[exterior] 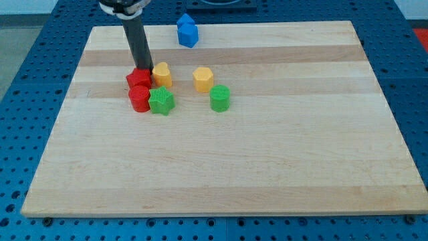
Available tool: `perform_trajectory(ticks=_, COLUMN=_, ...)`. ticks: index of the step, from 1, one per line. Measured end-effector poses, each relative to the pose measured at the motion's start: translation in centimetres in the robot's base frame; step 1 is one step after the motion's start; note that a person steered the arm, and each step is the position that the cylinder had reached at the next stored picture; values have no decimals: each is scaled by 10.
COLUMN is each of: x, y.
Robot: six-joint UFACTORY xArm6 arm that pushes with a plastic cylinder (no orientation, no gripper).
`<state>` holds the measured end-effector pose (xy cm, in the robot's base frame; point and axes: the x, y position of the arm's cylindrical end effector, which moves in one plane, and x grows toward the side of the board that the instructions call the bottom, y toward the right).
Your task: Push the yellow heart towards the bottom left side of the yellow hexagon
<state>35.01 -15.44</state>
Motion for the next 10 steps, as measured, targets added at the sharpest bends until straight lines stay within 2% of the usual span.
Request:
perform_trajectory(ticks=1, x=21, y=-3)
perform_trajectory(ticks=3, x=30, y=0)
perform_trajectory(ticks=6, x=-25, y=-7)
perform_trajectory(ticks=7, x=-13, y=37)
perform_trajectory(ticks=8, x=10, y=55)
perform_trajectory(ticks=9, x=17, y=61)
perform_trajectory(ticks=10, x=16, y=37)
